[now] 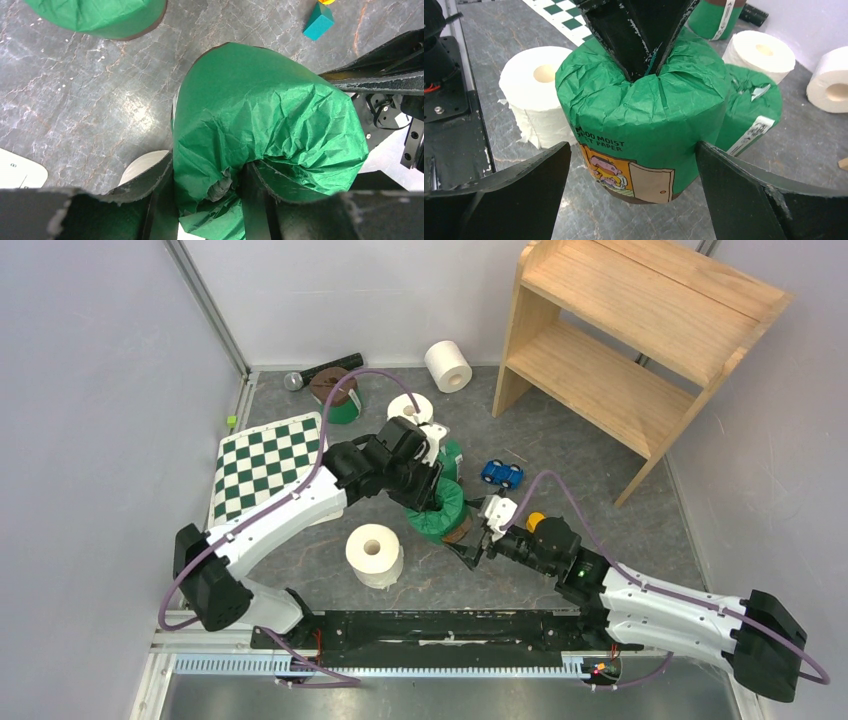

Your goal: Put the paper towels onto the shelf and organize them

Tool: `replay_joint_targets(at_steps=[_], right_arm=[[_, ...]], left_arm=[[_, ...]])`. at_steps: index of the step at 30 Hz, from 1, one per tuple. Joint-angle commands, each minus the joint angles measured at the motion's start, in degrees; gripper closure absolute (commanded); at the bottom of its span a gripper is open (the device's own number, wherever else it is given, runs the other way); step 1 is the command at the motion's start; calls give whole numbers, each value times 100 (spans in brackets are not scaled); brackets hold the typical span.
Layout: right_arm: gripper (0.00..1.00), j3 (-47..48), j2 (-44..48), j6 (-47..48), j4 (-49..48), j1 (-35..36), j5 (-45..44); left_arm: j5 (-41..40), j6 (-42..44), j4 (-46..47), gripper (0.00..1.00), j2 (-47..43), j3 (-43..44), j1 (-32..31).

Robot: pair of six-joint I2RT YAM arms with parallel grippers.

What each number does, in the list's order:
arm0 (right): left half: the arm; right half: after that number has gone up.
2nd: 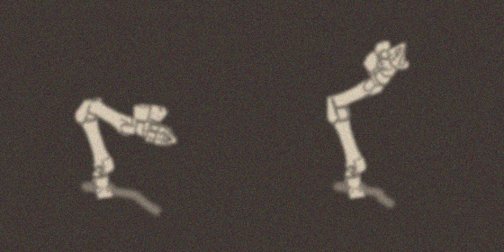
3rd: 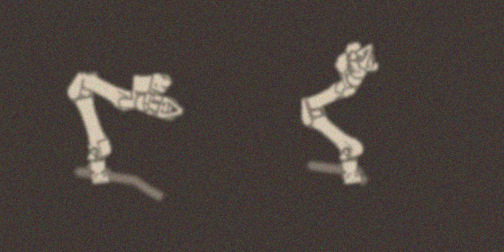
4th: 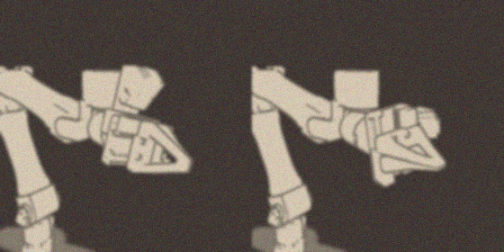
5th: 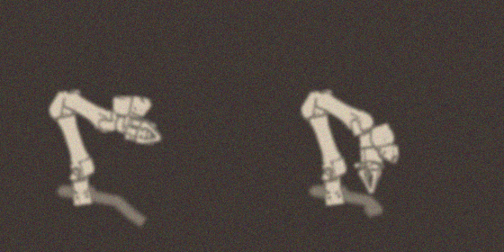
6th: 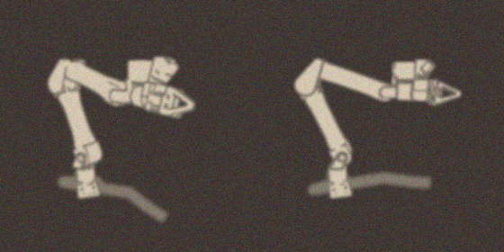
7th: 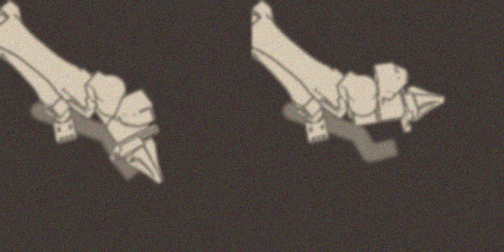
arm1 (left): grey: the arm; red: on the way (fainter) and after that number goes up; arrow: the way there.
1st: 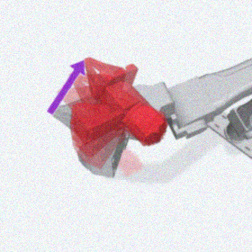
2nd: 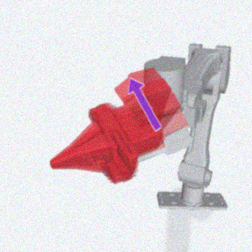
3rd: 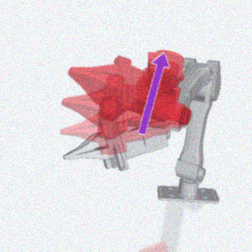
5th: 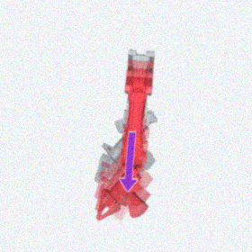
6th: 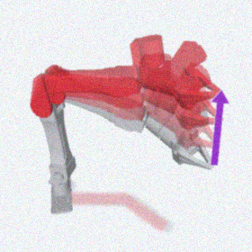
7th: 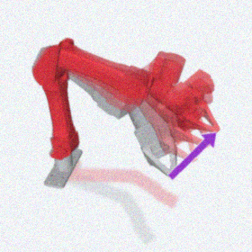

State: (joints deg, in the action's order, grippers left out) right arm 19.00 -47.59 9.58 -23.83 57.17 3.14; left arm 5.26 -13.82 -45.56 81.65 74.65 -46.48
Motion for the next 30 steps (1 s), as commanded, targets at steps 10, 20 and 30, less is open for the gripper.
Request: replay_joint_targets(at_steps=[10,20,30], right_arm=[[2,-189,97,745,-1617,214,4],[2,-324,-4,814,-2059,285,-742],[2,-330,-76,1018,-2240,291,-906]], left_arm=[[-669,-1384,-48,66,-449,464,-400],[-627,-1578,-49,67,-553,575,-483],[-49,-1026,-107,70,-623,673,-599]])
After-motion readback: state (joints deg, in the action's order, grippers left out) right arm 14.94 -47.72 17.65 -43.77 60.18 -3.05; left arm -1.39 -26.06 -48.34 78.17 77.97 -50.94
